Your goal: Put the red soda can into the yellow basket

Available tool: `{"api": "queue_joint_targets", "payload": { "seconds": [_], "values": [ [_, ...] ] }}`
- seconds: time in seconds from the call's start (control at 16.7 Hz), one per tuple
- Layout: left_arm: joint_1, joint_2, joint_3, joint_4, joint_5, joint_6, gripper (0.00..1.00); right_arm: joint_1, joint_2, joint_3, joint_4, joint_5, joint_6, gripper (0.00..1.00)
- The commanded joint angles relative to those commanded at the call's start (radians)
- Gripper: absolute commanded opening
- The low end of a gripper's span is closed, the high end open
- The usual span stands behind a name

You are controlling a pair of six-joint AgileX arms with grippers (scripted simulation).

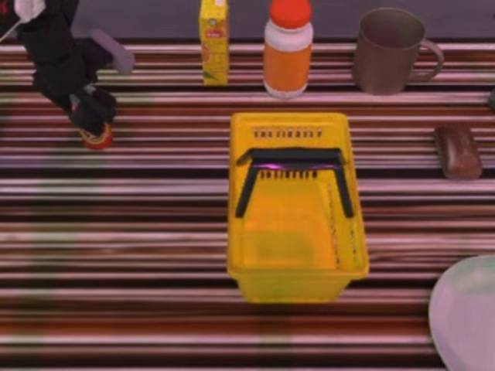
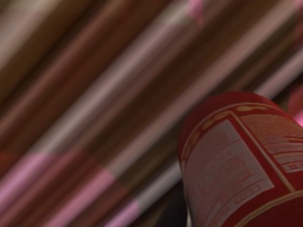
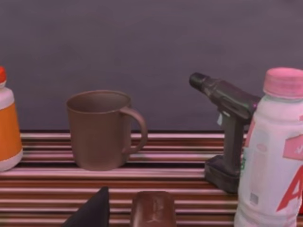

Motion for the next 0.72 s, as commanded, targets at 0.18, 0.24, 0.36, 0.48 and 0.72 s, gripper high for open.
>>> {"api": "queue_joint_targets", "payload": {
  "seconds": [0.18,0.24,0.36,0.48,0.72],
  "values": [
    [0.000,0.000,0.000,0.000,0.000,0.000,0.00,0.000,0.000,0.000,0.000,0.000,0.000,1.00],
    [0.000,0.000,0.000,0.000,0.000,0.000,0.00,0.000,0.000,0.000,0.000,0.000,0.000,1.00],
    [0.000,0.000,0.000,0.000,0.000,0.000,0.00,0.000,0.000,0.000,0.000,0.000,0.000,1.00],
    [0.000,0.000,0.000,0.000,0.000,0.000,0.00,0.000,0.000,0.000,0.000,0.000,0.000,1.00],
    [0.002,-0.004,-0.005,0.010,0.007,-0.002,0.00,0.000,0.000,0.000,0.000,0.000,0.000,1.00]
  ]
}}
